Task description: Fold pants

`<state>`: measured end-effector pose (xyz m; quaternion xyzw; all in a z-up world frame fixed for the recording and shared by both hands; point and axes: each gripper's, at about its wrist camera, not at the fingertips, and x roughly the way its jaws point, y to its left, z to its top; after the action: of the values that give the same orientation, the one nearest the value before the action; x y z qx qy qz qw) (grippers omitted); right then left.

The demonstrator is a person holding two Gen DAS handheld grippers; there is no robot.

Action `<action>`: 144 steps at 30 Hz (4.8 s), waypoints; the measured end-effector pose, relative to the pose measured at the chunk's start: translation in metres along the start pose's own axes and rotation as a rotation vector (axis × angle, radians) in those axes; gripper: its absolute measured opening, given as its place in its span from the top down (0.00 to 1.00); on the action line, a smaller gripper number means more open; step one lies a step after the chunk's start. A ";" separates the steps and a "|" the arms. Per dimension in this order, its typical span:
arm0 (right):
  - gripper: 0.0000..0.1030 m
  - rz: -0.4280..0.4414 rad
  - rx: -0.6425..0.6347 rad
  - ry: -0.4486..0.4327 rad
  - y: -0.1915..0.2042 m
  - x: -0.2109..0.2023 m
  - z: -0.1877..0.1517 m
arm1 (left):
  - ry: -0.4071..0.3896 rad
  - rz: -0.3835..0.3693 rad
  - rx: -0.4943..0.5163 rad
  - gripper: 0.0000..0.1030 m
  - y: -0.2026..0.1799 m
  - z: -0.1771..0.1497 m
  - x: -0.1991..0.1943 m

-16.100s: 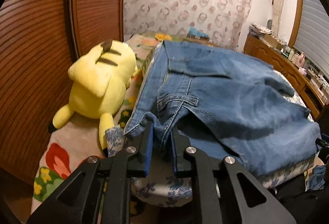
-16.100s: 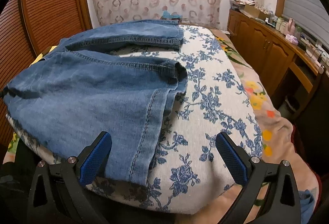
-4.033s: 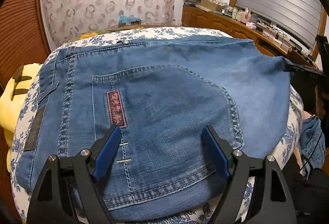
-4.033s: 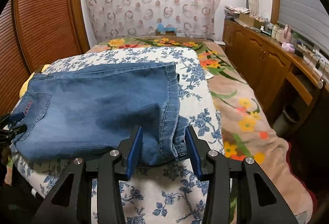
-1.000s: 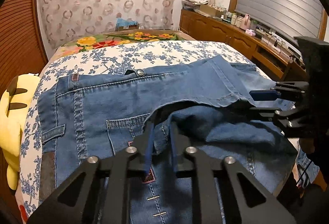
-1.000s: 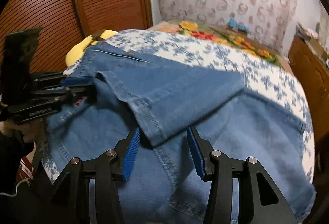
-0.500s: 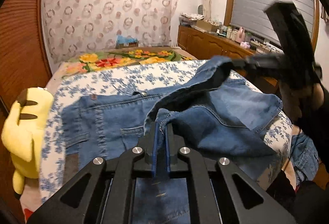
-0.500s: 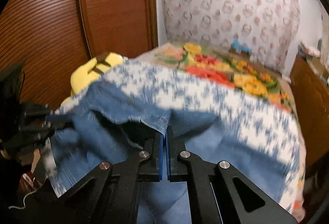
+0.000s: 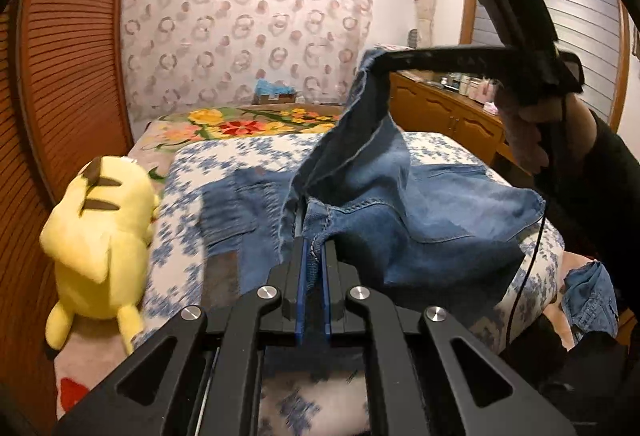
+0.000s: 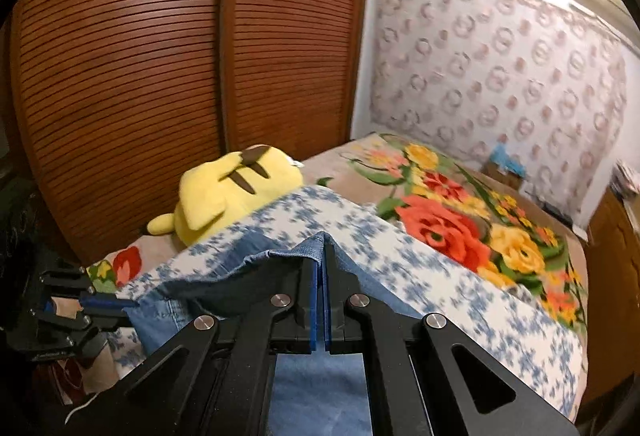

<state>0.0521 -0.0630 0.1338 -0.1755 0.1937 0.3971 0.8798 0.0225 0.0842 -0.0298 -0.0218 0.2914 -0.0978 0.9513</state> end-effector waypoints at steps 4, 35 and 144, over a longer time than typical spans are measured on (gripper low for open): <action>0.99 0.030 -0.032 0.006 0.006 0.022 0.010 | 0.010 0.025 -0.022 0.93 0.013 -0.014 -0.008; 0.52 0.079 0.057 0.099 -0.012 0.091 0.018 | 0.038 0.058 -0.117 0.42 0.038 -0.026 0.009; 0.39 -0.499 0.577 0.315 -0.176 -0.117 -0.308 | 0.247 -0.053 0.106 0.21 -0.132 -0.009 0.141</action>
<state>0.0533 -0.3888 -0.0484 -0.0216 0.3811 0.0694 0.9217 0.1088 -0.0728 -0.1019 0.0330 0.4001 -0.1400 0.9051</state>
